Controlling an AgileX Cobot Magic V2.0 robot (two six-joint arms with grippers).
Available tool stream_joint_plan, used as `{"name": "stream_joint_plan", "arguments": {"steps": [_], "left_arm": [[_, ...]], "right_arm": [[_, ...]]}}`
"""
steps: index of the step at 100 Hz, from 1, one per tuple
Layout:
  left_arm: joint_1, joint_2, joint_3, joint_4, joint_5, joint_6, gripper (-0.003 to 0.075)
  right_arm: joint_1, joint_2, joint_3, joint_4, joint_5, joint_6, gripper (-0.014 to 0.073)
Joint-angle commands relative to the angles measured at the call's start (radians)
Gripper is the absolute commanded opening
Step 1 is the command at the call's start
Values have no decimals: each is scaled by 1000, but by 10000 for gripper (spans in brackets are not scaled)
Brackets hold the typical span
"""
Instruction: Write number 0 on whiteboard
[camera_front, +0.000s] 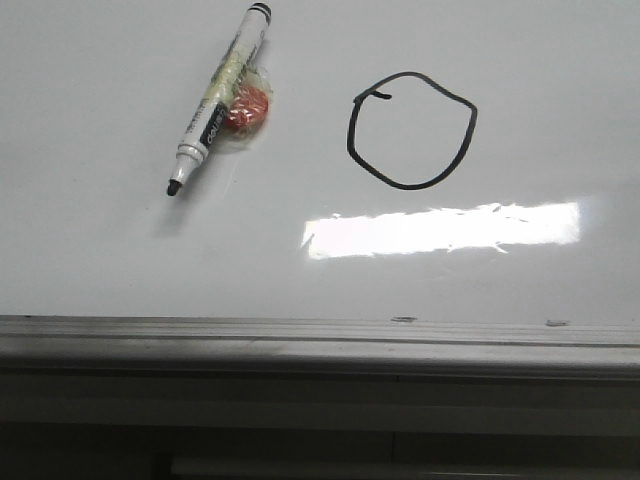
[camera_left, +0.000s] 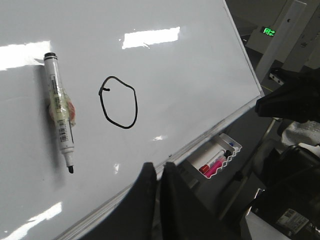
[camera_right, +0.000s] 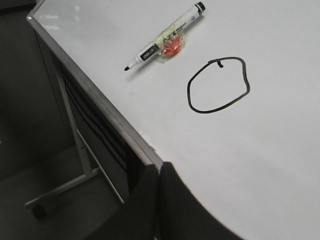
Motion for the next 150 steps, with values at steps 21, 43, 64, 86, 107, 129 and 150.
{"name": "stream_joint_plan", "arguments": {"steps": [21,43,64,86,107,129,150], "left_arm": [[-12,4,-26,36,-25,0,-20],[-12,4,-26,39,-22,0,-20],[1,4,-26,-17,70,3,-20],[222,4,-26,-194,-2,339,-20],[592,2,-4,-638,-337,1162,-20],[1005,-61,158,-904,-653,1433,-20],[1250,-218,333,-975,-653,1431,-20]], "right_arm": [[-7,10,-23,-24,-68,0,-58],[-7,10,-23,-24,-68,0,-57],[-7,10,-23,-24,-68,0,-57],[-7,10,-23,-24,-68,0,-58],[-7,10,-23,-24,-68,0,-58],[-7,10,-23,-24,-68,0,-58],[-7,10,-23,-24,-68,0,-58]]}}
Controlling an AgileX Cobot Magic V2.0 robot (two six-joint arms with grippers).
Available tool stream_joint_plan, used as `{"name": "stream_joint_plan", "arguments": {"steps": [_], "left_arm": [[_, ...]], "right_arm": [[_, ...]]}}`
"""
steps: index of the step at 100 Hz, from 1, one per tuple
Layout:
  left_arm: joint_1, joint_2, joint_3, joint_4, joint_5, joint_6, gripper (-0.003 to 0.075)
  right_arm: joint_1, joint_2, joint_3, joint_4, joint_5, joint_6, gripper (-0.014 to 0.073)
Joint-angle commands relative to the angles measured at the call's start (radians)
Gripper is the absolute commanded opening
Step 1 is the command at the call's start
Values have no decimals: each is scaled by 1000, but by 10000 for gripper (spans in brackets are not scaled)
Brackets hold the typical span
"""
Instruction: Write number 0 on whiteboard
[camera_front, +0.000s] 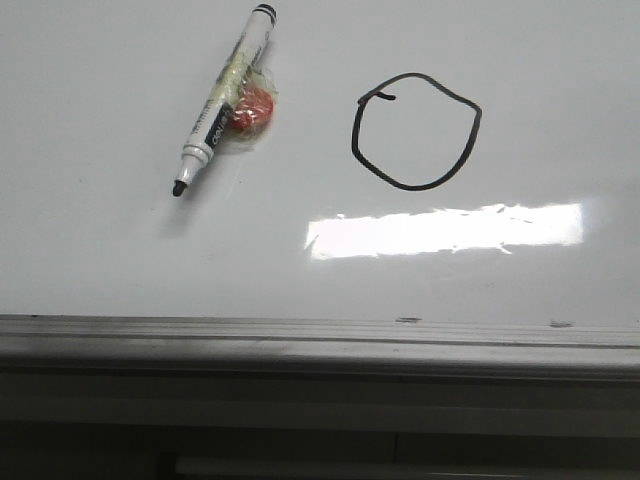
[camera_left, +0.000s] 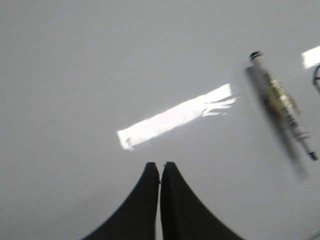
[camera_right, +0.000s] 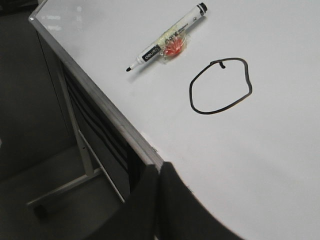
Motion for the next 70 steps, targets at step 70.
{"name": "stream_joint_plan", "arguments": {"steps": [70], "left_arm": [[223,-155,198,-67,169,4,-20]], "right_arm": [[-7,10,-23,-28,-68,-2,-58]]}}
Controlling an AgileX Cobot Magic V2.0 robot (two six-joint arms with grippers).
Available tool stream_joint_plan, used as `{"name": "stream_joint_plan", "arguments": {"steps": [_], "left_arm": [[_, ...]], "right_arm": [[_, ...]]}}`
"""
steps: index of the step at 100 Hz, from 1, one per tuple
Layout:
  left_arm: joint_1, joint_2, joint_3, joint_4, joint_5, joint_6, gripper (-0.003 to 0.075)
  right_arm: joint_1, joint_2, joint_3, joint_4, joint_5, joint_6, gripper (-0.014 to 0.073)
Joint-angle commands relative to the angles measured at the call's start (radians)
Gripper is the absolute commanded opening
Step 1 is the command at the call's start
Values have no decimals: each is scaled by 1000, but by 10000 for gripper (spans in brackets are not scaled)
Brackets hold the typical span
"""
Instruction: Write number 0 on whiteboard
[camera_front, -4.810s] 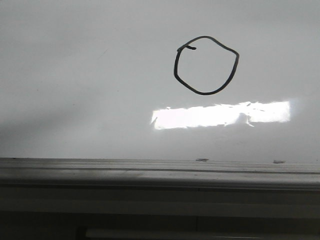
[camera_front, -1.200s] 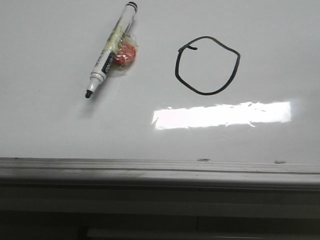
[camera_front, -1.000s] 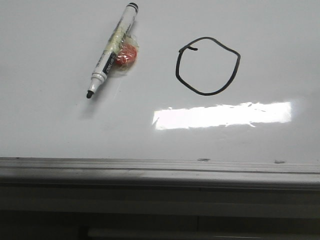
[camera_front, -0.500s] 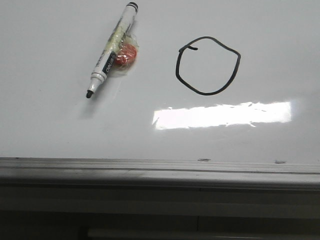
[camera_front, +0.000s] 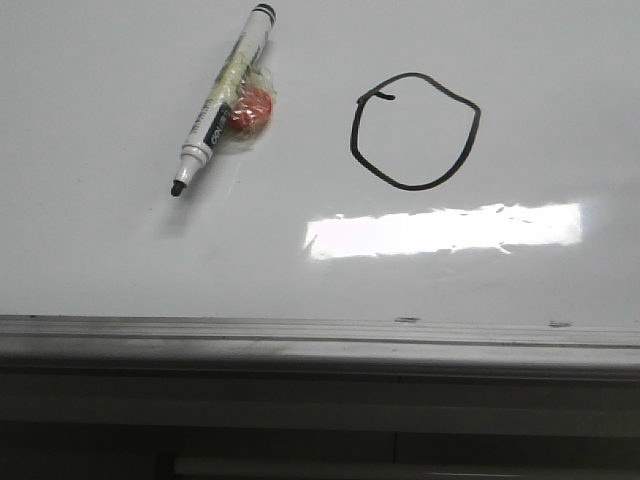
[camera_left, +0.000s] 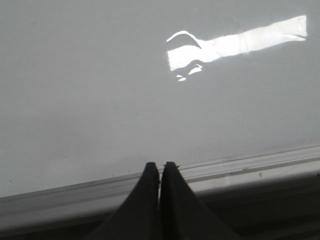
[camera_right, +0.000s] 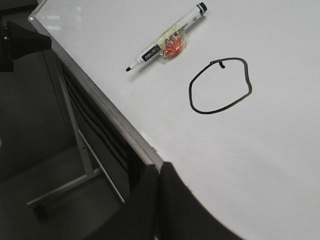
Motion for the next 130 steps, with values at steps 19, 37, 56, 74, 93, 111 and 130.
{"name": "stream_joint_plan", "arguments": {"steps": [19,37,56,74,93,111,130], "left_arm": [[3,11,32,-7,-70,-2,-20],[3,11,32,-7,-70,-2,-20],[3,11,32,-7,-70,-2,-20],[3,11,32,-7,-70,-2,-20],[3,11,32,-7,-70,-2,-20],[3,11,32,-7,-70,-2,-20],[3,11,32,-7,-70,-2,-20]], "right_arm": [[-7,10,-23,-28,-68,-2,-58],[-7,10,-23,-28,-68,-2,-58],[-7,10,-23,-28,-68,-2,-58],[-35,10,37,-170,-55,-2,-58],[-233,10,139,-136,-319,-2,-58],[-589,10,257,181,-649,-201,-58],[-917,6,449,270,-983,-287,-58]]}}
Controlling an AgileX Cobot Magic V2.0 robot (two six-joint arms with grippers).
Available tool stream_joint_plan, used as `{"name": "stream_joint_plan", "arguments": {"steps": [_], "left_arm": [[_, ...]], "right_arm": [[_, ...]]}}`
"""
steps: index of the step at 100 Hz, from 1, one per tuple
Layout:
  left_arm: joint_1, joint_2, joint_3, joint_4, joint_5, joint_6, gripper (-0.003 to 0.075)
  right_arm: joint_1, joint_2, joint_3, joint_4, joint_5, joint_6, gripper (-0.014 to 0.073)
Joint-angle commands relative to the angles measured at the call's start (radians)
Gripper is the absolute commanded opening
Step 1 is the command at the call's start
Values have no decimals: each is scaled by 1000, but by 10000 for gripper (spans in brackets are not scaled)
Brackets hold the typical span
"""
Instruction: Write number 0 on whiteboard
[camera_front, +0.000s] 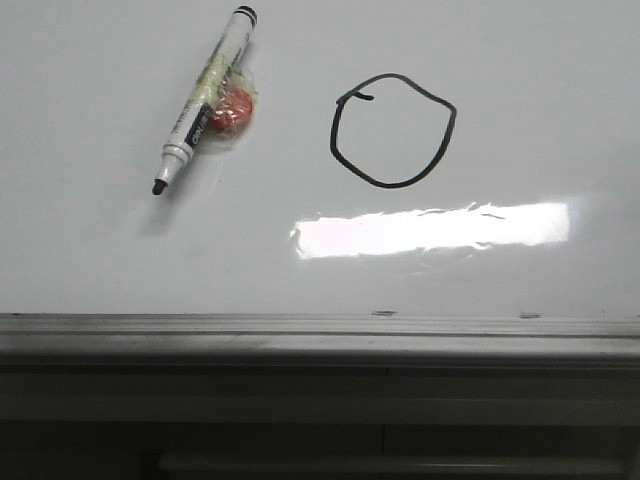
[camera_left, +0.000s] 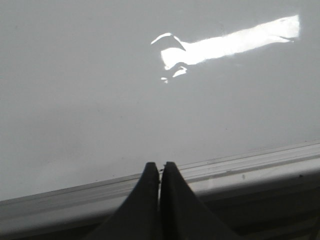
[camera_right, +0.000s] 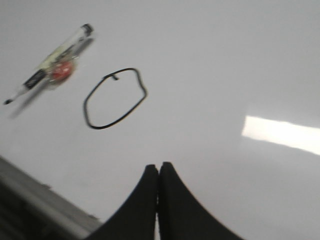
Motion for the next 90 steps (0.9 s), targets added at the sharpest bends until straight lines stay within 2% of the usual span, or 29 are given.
{"name": "stream_joint_plan", "arguments": {"steps": [1,8,16,35,48,90], "left_arm": [[3,11,32,-7,-70,-2,-20],[3,11,32,-7,-70,-2,-20],[3,11,32,-7,-70,-2,-20],[3,11,32,-7,-70,-2,-20],[3,11,32,-7,-70,-2,-20],[3,11,32,-7,-70,-2,-20]], "right_arm": [[-128,3,56,24,-220,-37,-58],[-204,-14,106,27,-233,-37,-58],[-261,-57,104,36,-96,-35,-58],[-292,-165,104,108,194,-35,-58],[-292,-233,104,112,336,-37,-58],[-292,-258,104,101,333,-37,-58]]}}
